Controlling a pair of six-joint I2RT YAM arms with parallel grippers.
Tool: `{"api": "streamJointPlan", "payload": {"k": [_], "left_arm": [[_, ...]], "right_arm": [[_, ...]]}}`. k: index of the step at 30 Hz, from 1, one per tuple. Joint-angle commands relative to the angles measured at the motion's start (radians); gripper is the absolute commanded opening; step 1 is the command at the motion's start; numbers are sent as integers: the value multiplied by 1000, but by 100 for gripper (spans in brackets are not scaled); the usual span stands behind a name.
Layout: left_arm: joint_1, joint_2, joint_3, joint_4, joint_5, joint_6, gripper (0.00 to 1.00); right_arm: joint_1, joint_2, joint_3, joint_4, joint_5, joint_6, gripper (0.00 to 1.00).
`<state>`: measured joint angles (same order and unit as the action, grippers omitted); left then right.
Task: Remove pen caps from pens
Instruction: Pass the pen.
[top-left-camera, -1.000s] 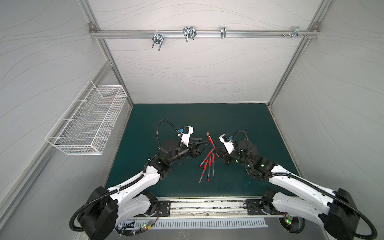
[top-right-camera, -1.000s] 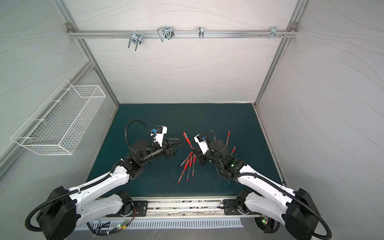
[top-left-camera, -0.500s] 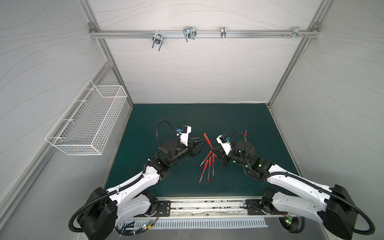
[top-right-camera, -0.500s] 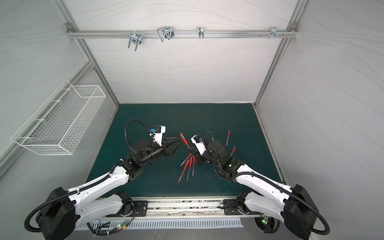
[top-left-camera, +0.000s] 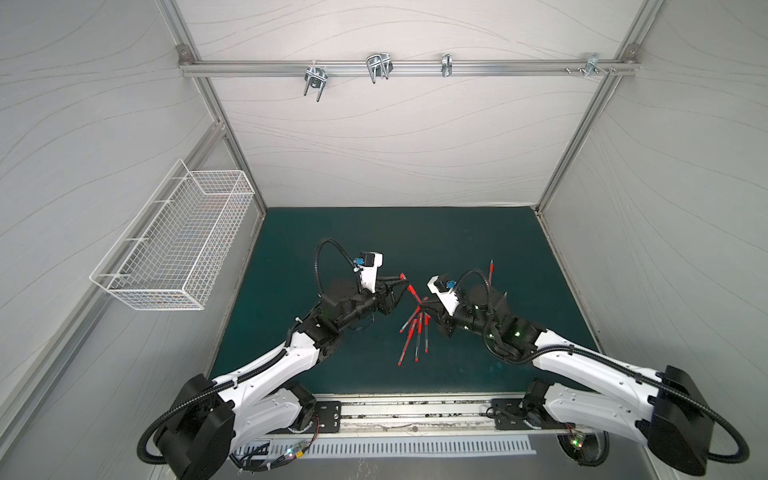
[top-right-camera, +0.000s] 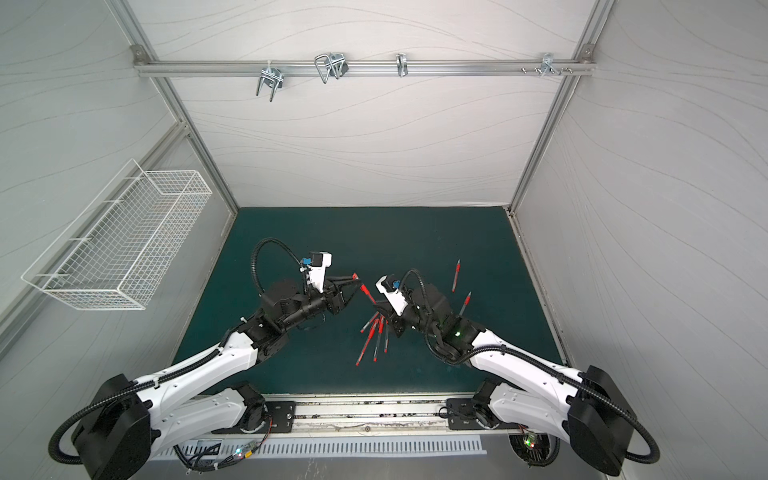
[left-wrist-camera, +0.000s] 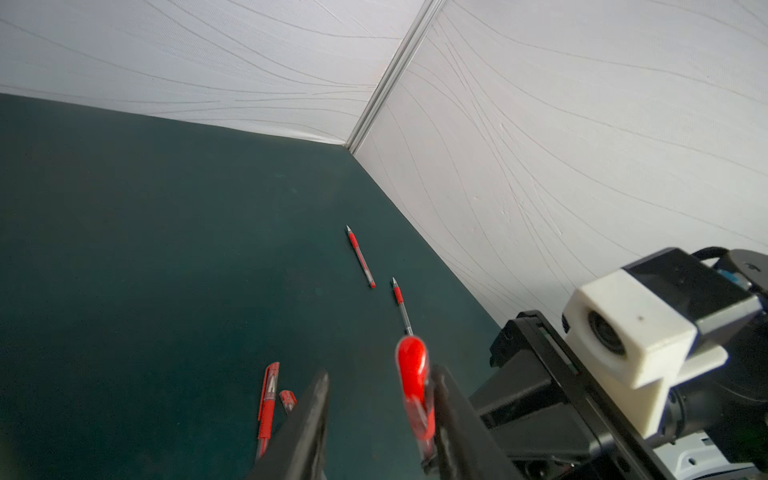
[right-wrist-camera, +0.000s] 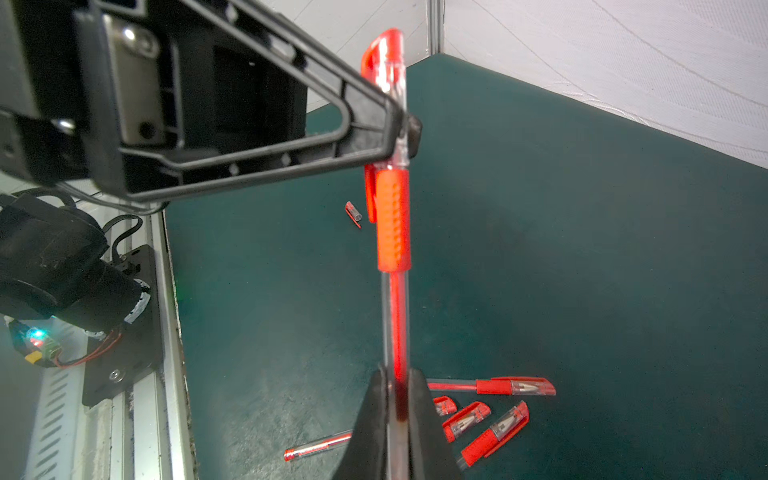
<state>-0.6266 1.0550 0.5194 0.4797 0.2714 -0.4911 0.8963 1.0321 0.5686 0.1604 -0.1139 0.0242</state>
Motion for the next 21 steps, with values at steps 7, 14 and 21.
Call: {"api": "streamJointPlan", "payload": {"k": [7,14,21], "left_arm": [[15,-12,14,37,-6,-6,30],[20,1,19,42,17,-12,20],[19,37,31,53,56,-18,20]], "right_arm": [[18,31,5,39,-32,-43,0],[21,40,6,45,-25,-45,0],[23,49,8,53,-14,-47,0]]}}
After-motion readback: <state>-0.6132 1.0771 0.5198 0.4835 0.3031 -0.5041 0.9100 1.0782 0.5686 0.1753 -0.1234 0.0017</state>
